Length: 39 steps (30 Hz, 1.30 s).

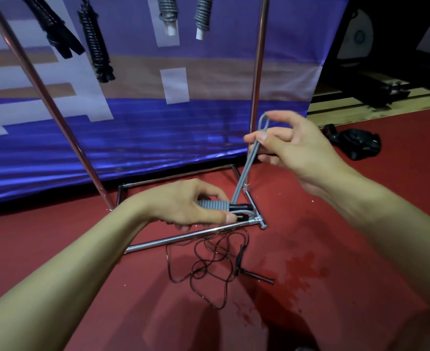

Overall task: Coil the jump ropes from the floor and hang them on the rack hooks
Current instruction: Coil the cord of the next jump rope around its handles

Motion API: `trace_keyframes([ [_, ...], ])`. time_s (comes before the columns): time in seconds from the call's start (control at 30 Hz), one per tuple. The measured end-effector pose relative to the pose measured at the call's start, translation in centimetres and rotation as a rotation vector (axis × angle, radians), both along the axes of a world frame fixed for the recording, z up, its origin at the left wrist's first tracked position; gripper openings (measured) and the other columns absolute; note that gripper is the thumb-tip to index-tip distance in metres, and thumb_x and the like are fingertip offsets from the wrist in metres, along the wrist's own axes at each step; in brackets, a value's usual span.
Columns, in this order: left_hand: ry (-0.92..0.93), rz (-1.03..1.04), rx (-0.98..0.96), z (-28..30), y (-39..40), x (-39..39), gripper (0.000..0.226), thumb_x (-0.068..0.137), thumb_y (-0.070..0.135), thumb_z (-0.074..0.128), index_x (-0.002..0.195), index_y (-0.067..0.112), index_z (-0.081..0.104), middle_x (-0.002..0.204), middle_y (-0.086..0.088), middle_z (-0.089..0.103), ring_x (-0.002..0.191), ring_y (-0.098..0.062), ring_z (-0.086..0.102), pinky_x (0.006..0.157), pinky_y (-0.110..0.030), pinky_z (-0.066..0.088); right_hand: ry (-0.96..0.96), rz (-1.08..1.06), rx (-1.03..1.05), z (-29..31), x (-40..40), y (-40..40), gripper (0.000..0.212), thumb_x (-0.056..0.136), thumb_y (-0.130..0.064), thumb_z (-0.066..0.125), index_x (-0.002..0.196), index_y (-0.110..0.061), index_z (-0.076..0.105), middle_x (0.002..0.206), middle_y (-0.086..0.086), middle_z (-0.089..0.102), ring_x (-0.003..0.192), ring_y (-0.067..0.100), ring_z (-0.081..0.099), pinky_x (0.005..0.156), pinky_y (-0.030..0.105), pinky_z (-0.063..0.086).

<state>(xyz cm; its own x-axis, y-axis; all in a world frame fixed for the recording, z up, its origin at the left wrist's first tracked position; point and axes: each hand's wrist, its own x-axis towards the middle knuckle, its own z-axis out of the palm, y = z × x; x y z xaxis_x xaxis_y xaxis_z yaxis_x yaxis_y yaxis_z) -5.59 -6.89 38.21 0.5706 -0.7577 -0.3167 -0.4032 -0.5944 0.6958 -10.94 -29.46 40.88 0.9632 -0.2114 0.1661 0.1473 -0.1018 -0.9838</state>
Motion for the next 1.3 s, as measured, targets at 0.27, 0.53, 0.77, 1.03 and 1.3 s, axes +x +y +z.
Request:
trace_keyframes([
  [0.27,-0.015,0.223,-0.172,-0.4,-0.6,-0.1,0.033,0.092,0.055,0.070,0.092,0.022,0.066,0.069,0.002,0.065,0.049,-0.018,0.052,0.042,-0.023,0.039,-0.149,0.228,-0.071,1.7,-2.4,2.4,0.004,0.101,-0.011,0.061,0.099,-0.009,0.063,0.097,0.008,0.079,0.095,0.025,0.076,0.082,0.028,0.060],
  [0.53,0.239,0.418,-0.445,-0.4,0.5,0.3,0.021,0.098,0.045,0.063,0.097,0.025,0.065,0.083,-0.009,0.057,0.043,-0.020,0.048,0.037,-0.018,0.033,-0.061,0.501,-0.397,-0.2,-3.8,-0.1,0.005,0.104,-0.013,0.053,0.103,-0.010,0.057,0.106,0.005,0.077,0.109,0.023,0.070,0.104,0.044,0.052],
  [0.77,0.258,0.473,-0.392,0.9,0.0,0.3,0.060,0.089,0.074,0.054,0.083,0.015,0.060,0.057,-0.003,0.057,0.038,-0.018,0.045,0.042,-0.021,0.032,0.004,0.487,-0.538,-1.0,-4.1,-1.2,0.012,0.106,-0.010,0.053,0.103,-0.019,0.060,0.103,-0.004,0.070,0.098,0.013,0.066,0.089,0.037,0.052],
  [1.03,0.205,0.575,-0.519,0.4,-0.5,0.5,0.043,0.093,0.061,0.060,0.078,0.021,0.064,0.071,-0.004,0.060,0.038,-0.020,0.044,0.040,-0.019,0.030,0.003,0.442,-0.273,-2.7,-3.5,-0.6,0.024,0.097,0.003,0.062,0.114,-0.013,0.069,0.097,0.001,0.073,0.095,0.013,0.070,0.088,0.023,0.054],
  [1.3,0.123,0.442,-0.613,0.0,-0.3,0.6,0.050,0.090,0.062,0.066,0.077,0.014,0.062,0.065,-0.006,0.057,0.037,-0.019,0.045,0.039,-0.018,0.031,0.182,0.167,0.102,-5.5,-0.8,-2.0,0.018,0.093,-0.001,0.068,0.109,-0.008,0.073,0.097,0.012,0.074,0.083,0.013,0.068,0.074,0.017,0.054],
])
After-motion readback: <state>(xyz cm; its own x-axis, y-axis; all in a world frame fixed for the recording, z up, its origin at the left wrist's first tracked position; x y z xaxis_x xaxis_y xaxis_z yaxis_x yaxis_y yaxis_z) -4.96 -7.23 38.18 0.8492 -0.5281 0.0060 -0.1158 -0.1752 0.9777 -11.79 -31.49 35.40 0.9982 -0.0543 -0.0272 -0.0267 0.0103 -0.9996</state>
